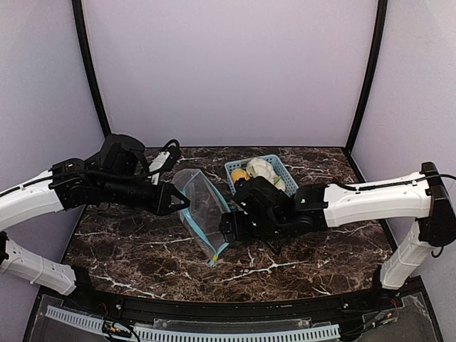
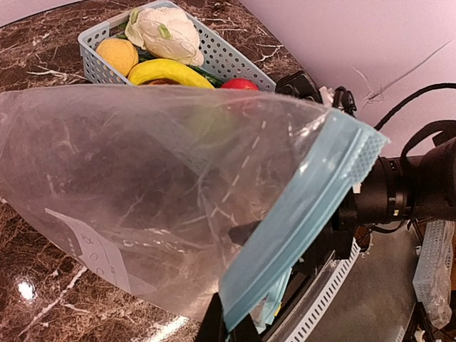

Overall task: Place the food in the zip-top bag and seal the zipper
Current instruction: Open the zipper food storage bag at the center of the board.

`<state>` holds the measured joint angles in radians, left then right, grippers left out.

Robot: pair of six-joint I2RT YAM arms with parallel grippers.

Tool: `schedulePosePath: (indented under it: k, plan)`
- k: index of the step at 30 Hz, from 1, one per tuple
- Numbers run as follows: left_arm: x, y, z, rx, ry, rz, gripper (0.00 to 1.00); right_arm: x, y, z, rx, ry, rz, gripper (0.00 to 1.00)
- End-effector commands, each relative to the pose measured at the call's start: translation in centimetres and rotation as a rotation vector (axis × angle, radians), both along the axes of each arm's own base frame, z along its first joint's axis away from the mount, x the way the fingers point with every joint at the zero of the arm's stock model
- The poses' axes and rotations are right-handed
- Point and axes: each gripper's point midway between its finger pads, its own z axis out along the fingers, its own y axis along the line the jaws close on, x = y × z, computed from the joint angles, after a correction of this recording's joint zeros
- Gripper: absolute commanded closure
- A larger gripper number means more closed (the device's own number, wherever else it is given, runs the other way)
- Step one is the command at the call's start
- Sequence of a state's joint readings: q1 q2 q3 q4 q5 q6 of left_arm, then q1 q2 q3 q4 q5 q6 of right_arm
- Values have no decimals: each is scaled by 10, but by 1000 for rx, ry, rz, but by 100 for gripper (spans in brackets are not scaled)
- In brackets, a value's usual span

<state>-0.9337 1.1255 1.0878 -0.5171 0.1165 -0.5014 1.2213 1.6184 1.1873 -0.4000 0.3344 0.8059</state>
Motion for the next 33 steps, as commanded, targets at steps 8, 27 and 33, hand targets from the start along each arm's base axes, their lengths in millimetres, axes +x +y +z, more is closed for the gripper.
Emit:
schedulePosePath:
  k: [8, 27, 33]
  plan:
    - [10, -28, -12, 0, 33, -42, 99, -40, 51, 86, 230, -191, 321, 1]
    - [30, 14, -7, 16, -34, 110, 99, 19, -61, 66, 71, -97, -20, 9]
    - [31, 22, -4, -46, -19, 142, 99, 48, -89, 19, -80, 32, -89, 14]
